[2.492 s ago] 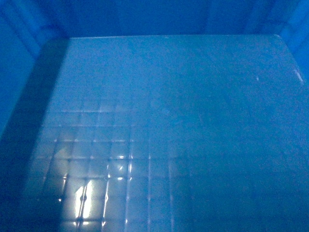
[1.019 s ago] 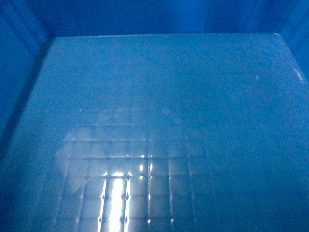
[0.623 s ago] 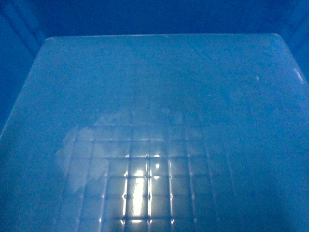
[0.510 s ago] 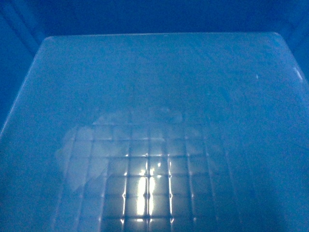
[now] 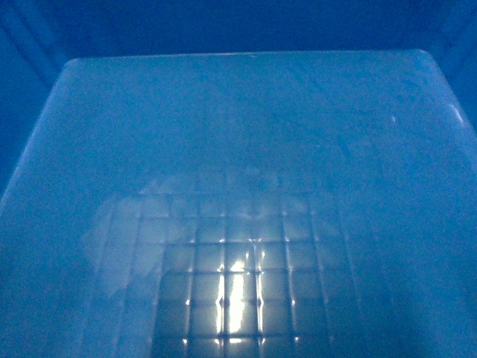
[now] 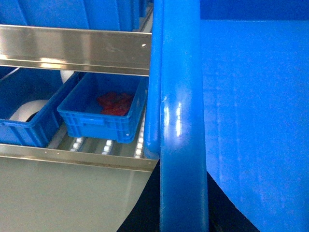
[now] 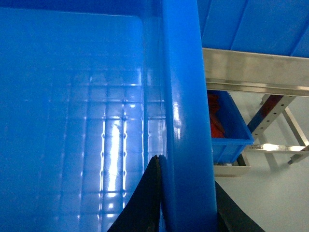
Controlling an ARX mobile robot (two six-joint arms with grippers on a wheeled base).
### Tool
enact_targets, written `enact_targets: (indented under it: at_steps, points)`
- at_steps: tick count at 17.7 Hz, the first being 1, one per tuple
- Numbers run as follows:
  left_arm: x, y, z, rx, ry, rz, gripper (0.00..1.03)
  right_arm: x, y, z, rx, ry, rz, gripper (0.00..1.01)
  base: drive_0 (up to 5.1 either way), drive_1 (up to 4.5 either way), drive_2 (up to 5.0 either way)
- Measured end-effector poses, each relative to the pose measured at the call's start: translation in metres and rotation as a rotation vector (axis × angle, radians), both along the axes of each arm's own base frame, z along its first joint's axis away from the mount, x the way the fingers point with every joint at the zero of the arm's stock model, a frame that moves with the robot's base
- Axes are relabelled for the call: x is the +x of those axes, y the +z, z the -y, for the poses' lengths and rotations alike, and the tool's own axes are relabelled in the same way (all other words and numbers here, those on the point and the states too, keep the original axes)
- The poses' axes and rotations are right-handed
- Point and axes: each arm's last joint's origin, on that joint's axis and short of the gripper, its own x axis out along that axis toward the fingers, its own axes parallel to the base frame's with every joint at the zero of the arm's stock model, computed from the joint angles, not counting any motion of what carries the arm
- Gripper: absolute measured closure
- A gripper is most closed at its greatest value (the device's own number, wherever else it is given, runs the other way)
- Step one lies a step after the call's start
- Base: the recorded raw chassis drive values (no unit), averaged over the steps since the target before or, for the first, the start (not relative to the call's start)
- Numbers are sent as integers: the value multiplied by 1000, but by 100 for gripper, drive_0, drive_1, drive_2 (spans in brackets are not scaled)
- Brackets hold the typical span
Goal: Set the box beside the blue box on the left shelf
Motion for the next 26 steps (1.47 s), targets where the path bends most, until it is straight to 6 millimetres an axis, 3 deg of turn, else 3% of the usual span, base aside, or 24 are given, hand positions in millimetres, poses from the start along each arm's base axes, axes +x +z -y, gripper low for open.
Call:
enact_targets:
  at_steps: [26]
  points:
    - [0,1,0,-3,-1,6,96,-1,0,0,1,-2,3,88,-1,-1,-1]
